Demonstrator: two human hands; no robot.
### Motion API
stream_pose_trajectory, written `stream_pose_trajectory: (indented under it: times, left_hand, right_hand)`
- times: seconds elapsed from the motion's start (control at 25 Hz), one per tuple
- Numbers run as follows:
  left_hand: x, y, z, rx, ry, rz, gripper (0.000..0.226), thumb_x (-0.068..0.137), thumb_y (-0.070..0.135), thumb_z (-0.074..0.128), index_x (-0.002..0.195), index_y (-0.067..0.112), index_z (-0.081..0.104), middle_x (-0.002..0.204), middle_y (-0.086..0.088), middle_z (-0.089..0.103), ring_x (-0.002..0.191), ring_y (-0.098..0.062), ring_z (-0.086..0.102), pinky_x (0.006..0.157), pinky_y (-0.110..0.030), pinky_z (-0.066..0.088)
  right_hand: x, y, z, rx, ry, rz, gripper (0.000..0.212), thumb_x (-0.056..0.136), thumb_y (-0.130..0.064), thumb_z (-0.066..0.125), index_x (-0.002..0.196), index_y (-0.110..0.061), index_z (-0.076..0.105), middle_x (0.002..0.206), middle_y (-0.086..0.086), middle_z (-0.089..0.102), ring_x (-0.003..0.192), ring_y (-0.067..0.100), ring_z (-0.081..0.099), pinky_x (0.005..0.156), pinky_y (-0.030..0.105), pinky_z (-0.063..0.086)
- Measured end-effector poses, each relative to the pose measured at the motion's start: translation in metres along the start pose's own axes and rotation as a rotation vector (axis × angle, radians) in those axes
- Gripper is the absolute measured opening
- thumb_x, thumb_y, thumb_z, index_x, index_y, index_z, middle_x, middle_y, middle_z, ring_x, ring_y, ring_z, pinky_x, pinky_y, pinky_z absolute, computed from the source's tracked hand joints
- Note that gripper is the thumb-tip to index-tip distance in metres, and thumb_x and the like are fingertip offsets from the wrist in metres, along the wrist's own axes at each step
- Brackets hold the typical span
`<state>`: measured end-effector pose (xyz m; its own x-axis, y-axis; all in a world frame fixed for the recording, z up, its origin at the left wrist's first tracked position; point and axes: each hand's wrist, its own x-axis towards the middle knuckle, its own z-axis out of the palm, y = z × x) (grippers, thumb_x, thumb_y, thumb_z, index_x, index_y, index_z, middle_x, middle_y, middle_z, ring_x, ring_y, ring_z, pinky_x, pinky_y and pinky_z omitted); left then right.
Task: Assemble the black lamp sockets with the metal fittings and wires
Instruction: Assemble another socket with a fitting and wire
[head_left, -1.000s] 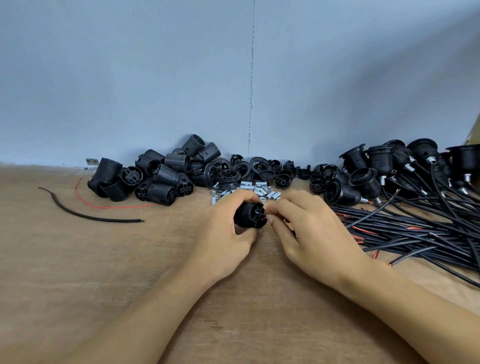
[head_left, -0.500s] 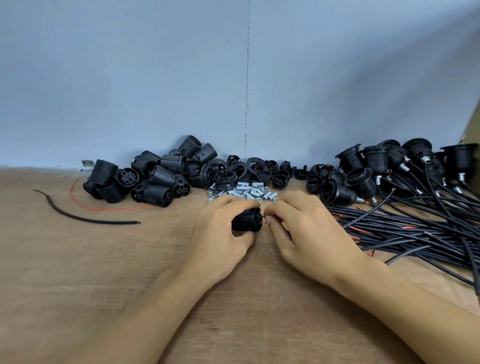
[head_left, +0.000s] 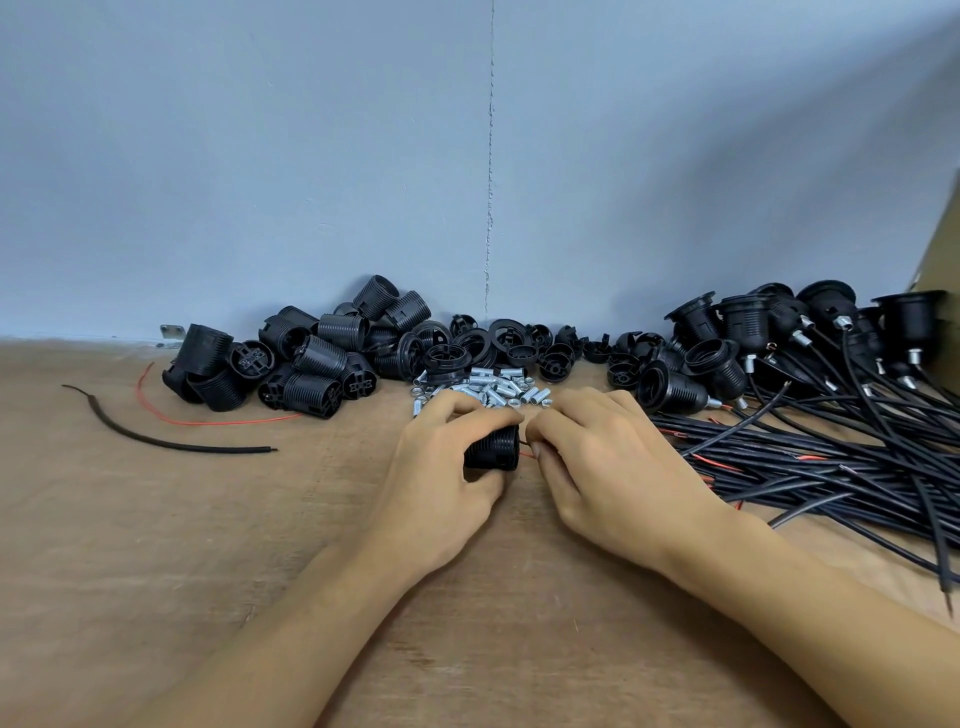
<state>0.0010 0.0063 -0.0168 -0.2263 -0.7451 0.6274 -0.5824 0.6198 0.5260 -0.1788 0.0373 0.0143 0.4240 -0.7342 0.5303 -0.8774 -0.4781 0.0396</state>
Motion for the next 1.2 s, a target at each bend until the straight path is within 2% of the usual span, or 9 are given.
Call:
stream_pose_trajectory:
  times: [0.12,0.24,0.44,0.56,0.72,0.92,1.08,1.2]
  left_hand:
    - [0.001,-0.001,0.000,-0.010,-0.008,-0.020,0.048,0.074,0.005,0.082,0.117,0.026,0.076,0.106,0.011,0.061,0.098,0.000,0.056,0.088,-0.001,0.034]
    - [0.001,-0.003,0.001,-0.041,-0.034,-0.044,0.047,0.074,0.009,0.084,0.116,0.028,0.074,0.105,0.014,0.061,0.099,0.001,0.058,0.089,-0.007,0.039]
    - [0.001,-0.004,0.002,-0.147,-0.081,-0.090,0.049,0.072,0.011,0.083,0.116,0.031,0.073,0.108,0.016,0.060,0.105,-0.003,0.060,0.094,-0.036,0.054]
    - [0.001,-0.005,0.003,-0.190,-0.098,-0.090,0.046,0.069,0.019,0.079,0.111,0.035,0.072,0.107,0.018,0.060,0.105,-0.005,0.062,0.093,-0.041,0.055]
    - [0.001,-0.006,0.003,-0.192,-0.118,-0.071,0.045,0.070,0.026,0.077,0.111,0.041,0.067,0.108,0.022,0.058,0.105,-0.005,0.061,0.092,-0.040,0.056]
    - [0.000,-0.007,0.002,-0.201,-0.136,-0.066,0.047,0.072,0.015,0.084,0.112,0.036,0.071,0.106,0.021,0.059,0.106,-0.004,0.061,0.094,-0.037,0.055]
    - [0.000,-0.006,0.002,-0.104,-0.094,-0.021,0.047,0.072,0.012,0.086,0.114,0.031,0.074,0.103,0.020,0.059,0.103,0.004,0.056,0.092,-0.012,0.042]
    - [0.000,-0.005,0.001,-0.077,-0.111,0.018,0.047,0.073,0.010,0.086,0.115,0.028,0.074,0.103,0.016,0.058,0.102,0.001,0.056,0.090,-0.006,0.037]
  right_hand:
    - [-0.002,0.001,0.002,0.081,0.005,0.018,0.008,0.094,-0.018,0.057,0.096,-0.015,0.065,0.091,0.001,0.060,0.091,0.026,0.058,0.080,0.042,0.046]
    - [-0.003,0.000,0.006,0.205,0.031,0.058,0.003,0.093,-0.017,0.062,0.094,-0.016,0.064,0.091,-0.001,0.061,0.089,0.022,0.057,0.079,0.039,0.047]
    - [-0.005,0.002,0.014,0.374,0.073,0.130,0.002,0.095,-0.018,0.064,0.093,-0.018,0.064,0.088,-0.009,0.058,0.081,0.009,0.051,0.076,0.029,0.045]
    - [-0.005,0.003,0.016,0.428,0.106,0.167,0.004,0.094,-0.017,0.065,0.092,-0.020,0.065,0.085,-0.012,0.056,0.079,0.006,0.051,0.075,0.025,0.044]
    - [-0.005,0.003,0.016,0.448,0.131,0.169,0.009,0.093,-0.016,0.067,0.089,-0.024,0.065,0.080,-0.019,0.052,0.077,0.001,0.051,0.071,0.017,0.041]
    - [-0.003,0.003,0.016,0.425,0.118,0.167,0.012,0.090,-0.016,0.066,0.082,-0.024,0.061,0.074,-0.014,0.053,0.072,0.007,0.052,0.067,0.026,0.044]
    - [-0.003,0.005,0.015,0.401,0.104,0.134,0.008,0.089,-0.018,0.066,0.083,-0.023,0.062,0.074,-0.012,0.054,0.070,0.009,0.052,0.066,0.031,0.046]
    - [-0.004,0.005,0.015,0.405,0.102,0.130,0.009,0.089,-0.017,0.066,0.083,-0.022,0.062,0.073,-0.012,0.054,0.070,0.010,0.051,0.066,0.031,0.046]
